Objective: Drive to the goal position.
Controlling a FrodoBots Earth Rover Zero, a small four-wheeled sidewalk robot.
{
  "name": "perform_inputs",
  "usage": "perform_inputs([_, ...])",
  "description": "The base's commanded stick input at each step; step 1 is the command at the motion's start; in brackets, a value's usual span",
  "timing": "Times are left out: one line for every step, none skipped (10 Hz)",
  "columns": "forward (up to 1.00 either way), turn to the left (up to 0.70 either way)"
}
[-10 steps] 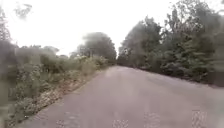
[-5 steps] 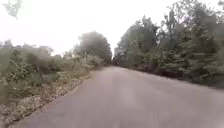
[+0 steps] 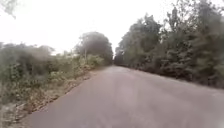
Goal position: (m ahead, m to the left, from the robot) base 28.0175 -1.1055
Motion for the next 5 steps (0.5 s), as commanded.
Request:
perform_inputs([0.85,0.00])
perform_inputs([0.85,0.00])
perform_inputs([0.85,0.00])
perform_inputs([0.85,0.00])
perform_inputs([0.85,0.00])
